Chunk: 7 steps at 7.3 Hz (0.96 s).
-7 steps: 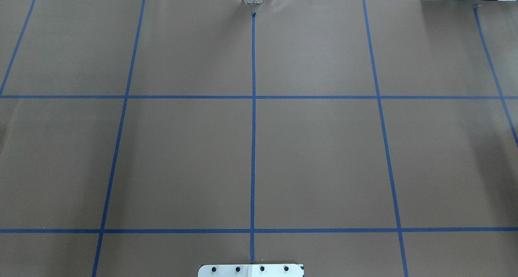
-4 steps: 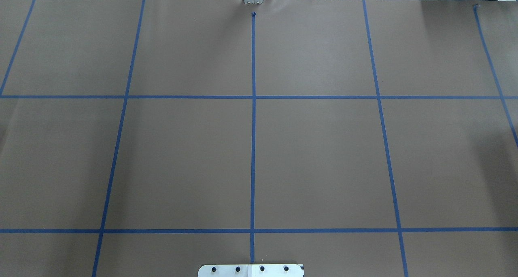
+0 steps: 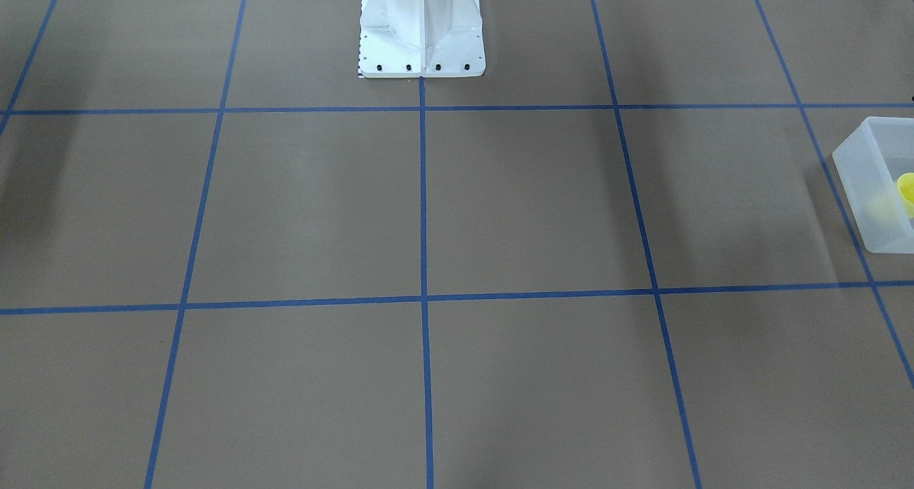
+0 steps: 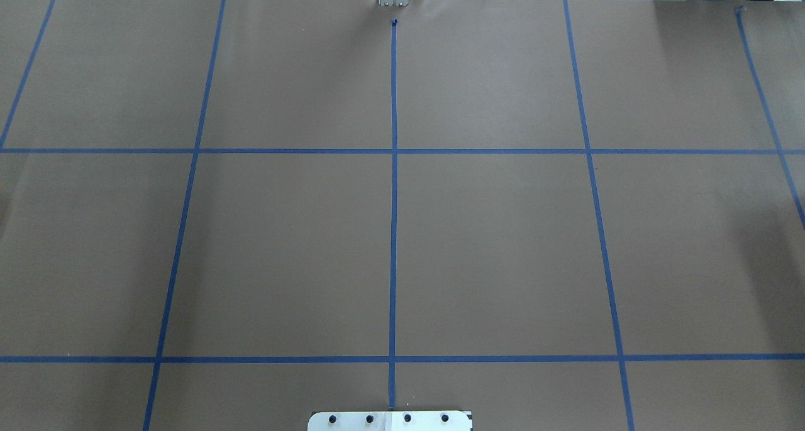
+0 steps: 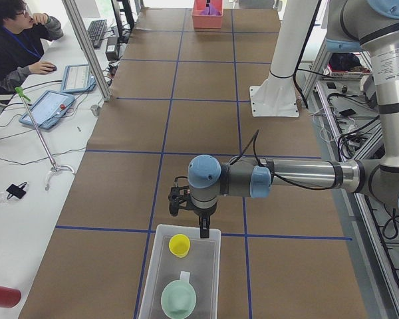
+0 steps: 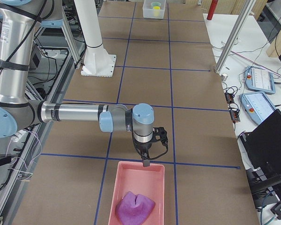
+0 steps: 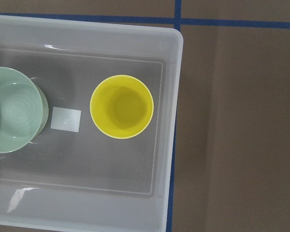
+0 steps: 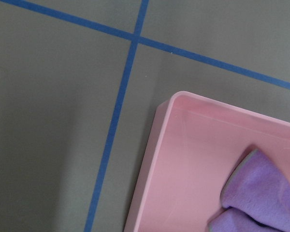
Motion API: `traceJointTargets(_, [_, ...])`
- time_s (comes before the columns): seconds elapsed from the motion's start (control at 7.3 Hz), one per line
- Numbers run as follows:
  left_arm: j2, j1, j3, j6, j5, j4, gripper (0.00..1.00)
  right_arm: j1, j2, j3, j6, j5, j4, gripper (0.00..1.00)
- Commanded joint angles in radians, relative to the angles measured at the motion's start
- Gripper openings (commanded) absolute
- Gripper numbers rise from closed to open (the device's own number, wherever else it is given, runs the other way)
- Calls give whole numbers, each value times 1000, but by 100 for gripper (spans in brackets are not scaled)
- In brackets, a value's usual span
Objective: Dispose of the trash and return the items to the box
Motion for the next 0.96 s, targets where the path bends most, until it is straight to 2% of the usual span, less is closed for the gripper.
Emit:
traceJointTargets(0.0, [-2,0,0,0,-2,-1,99,1,12,-7,2,101,-69,100])
traceJointTargets(0.14, [-2,0,0,0,-2,-1,99,2,42,-5,7,92,-67,100])
traceJointTargets(0.41, [-2,0,-1,0,-2,-1,99,2,39,-13,39,80,-67,100])
traceJointTargets(0.55, [-2,0,0,0,-2,-1,99,4,35,-4,24,46,-72,100])
traceJointTargets(0.82, [0,0,-1,0,-2,-1,99,9,36,10,22,-119,-74,100])
